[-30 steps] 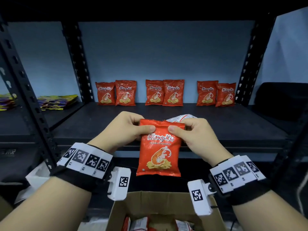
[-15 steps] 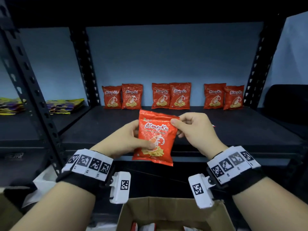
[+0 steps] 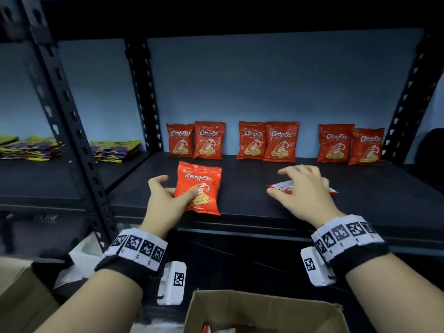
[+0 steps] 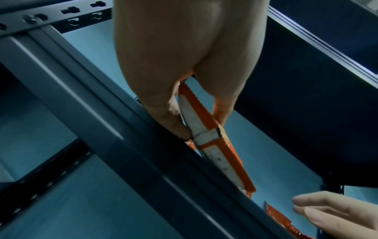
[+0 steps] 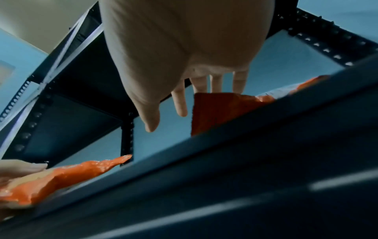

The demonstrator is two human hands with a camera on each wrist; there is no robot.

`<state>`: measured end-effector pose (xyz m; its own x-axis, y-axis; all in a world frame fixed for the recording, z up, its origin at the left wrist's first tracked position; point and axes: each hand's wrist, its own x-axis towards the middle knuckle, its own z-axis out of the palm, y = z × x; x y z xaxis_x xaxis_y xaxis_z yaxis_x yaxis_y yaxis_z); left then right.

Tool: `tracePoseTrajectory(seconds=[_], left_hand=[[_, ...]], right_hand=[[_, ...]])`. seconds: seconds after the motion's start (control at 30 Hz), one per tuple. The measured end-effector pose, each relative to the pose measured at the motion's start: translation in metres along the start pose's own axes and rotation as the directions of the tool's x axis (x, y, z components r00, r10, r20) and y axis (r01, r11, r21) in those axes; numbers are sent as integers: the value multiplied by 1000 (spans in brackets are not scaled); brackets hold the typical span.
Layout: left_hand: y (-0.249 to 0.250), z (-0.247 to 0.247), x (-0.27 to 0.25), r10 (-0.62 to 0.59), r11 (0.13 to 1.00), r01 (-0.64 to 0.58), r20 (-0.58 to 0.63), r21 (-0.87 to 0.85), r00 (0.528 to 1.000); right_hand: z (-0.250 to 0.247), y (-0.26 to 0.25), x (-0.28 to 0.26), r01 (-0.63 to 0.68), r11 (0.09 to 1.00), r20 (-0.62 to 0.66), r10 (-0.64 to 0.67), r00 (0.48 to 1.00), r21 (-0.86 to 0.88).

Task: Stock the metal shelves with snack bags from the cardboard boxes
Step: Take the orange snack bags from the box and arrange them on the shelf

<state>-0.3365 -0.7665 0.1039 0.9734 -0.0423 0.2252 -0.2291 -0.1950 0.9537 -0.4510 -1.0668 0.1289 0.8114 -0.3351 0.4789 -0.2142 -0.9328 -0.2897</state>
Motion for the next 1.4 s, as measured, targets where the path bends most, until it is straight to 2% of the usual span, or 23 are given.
tracePoseTrajectory(seconds=[0.1,0.2,0.3,0.43,0.53,0.67,0.73,0.8,0.9,0.97,1.07,1.17,1.23,1.3,1.4], left_hand=[[-4,-3,5,73,996,-69,-62,57,995],[-7,-3,10,164,968,-149,-59,201,985],[-9,0,9,228,911,-221,22,348,973],[-12,2,6,151,853,-208,155,479,976],[-12,1,9,119,783,-159,106,601,987],[-6,0,7,102,702,-94,31,706,994],[0,2,2,171,707,-146,33,692,985],[11,6,-6,268,748,-252,68,614,961],[31,15,-17,412,749,-442,175,494,894],[43,20,-25,435,766,-509,265,392,860],[50,26,-34,393,788,-538,428,298,814],[50,33,-42,332,835,-495,495,242,803],[48,39,-47,263,895,-402,497,195,827],[45,45,-52,169,962,-255,529,93,831],[45,50,-60,67,997,-33,627,-66,776]], right_hand=[[10,10,1,-110,989,94,120,988,-99],[18,13,-2,-119,976,153,147,977,-180],[19,11,-7,-62,984,143,87,986,-169],[17,7,-15,7,992,180,16,984,-126],[12,2,-21,66,996,225,-52,973,-55],[6,-1,-33,178,983,332,-184,925,49],[5,-2,-38,223,973,318,-228,920,50],[3,-3,-41,255,963,270,-268,925,85],[-2,-6,-45,272,934,200,-319,926,232],[-7,-10,-48,254,901,127,-314,941,351],[-18,-22,-50,194,830,-7,-223,975,522],[-33,-33,-50,71,683,-11,-92,996,727],[-42,-38,-52,-26,544,44,-21,999,839],[-46,-42,-55,-115,388,106,46,993,915],[-47,-43,-56,-195,220,169,135,976,956]])
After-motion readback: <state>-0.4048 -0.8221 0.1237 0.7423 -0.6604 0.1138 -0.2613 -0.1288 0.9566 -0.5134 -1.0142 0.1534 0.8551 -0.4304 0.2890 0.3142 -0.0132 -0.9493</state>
